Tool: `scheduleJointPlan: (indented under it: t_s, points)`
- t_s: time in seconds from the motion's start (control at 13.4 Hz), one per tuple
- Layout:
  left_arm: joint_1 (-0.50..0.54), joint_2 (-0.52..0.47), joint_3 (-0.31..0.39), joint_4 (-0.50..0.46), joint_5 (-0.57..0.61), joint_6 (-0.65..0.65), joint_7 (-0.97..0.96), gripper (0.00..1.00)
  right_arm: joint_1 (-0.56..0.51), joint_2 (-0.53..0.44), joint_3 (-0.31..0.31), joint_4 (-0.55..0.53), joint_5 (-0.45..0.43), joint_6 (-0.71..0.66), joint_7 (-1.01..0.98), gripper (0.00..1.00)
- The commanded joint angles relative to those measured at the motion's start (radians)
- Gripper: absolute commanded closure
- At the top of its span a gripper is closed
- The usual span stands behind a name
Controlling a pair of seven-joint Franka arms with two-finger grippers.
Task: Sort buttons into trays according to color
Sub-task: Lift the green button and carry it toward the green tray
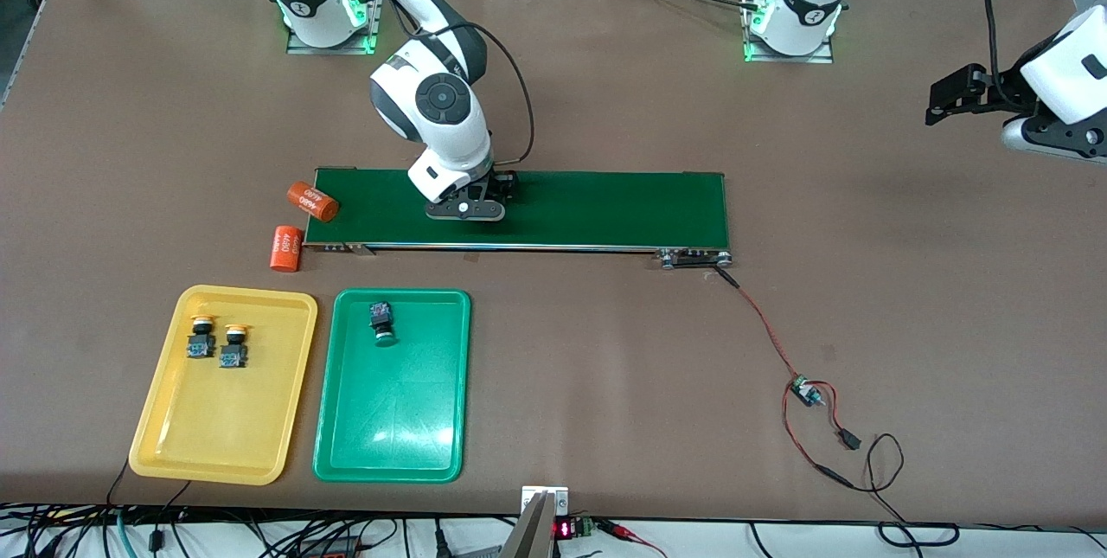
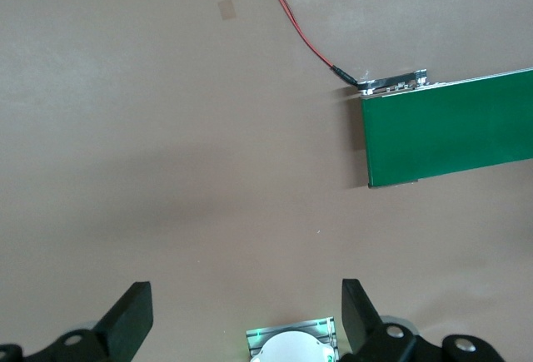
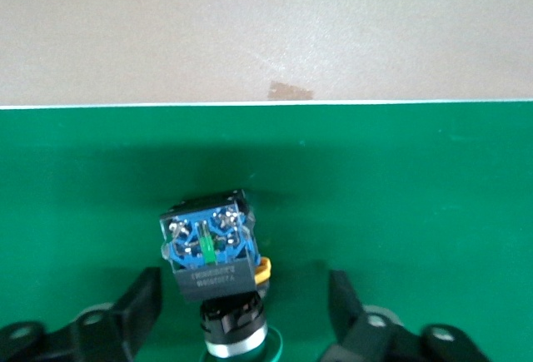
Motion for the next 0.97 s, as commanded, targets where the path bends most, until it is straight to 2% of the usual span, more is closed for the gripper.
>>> scheduleJointPlan:
  t_s: [0.0,0.07,0.15,0.22,0.45,0.75,0.89]
  points:
    - [0.008,0.014,-0.004,0.032,0.005,-0.028,0.004,0.0,0.006,0.008,-0.007,0.012,-0.021,0.004,0.011,0.59]
    - [0.007,0.014,-0.006,0.032,0.005,-0.028,0.002,0.0,0.004,0.008,-0.007,0.014,-0.021,0.002,0.012,0.76]
    - [0.008,0.012,-0.004,0.034,0.005,-0.028,0.002,0.0,0.004,0.006,-0.007,0.014,-0.018,0.001,0.012,0.89]
    - [0.007,0.014,-0.006,0.034,0.005,-0.028,0.002,0.0,0.003,0.003,-0.011,0.017,-0.017,0.001,0.011,0.95]
    - [0.007,0.014,-0.004,0.032,0.005,-0.028,0.002,0.0,-0.006,-0.032,-0.043,0.063,-0.009,-0.049,-0.004,0.99]
    - [0.008,0.014,-0.004,0.032,0.005,-0.028,0.002,0.0,-0.017,-0.055,-0.095,0.25,-0.001,-0.24,-0.145,0.98]
    - [0.008,0.014,-0.004,0.034,0.005,-0.028,0.002,0.0,-0.04,-0.052,-0.117,0.307,-0.004,-0.24,-0.228,0.98]
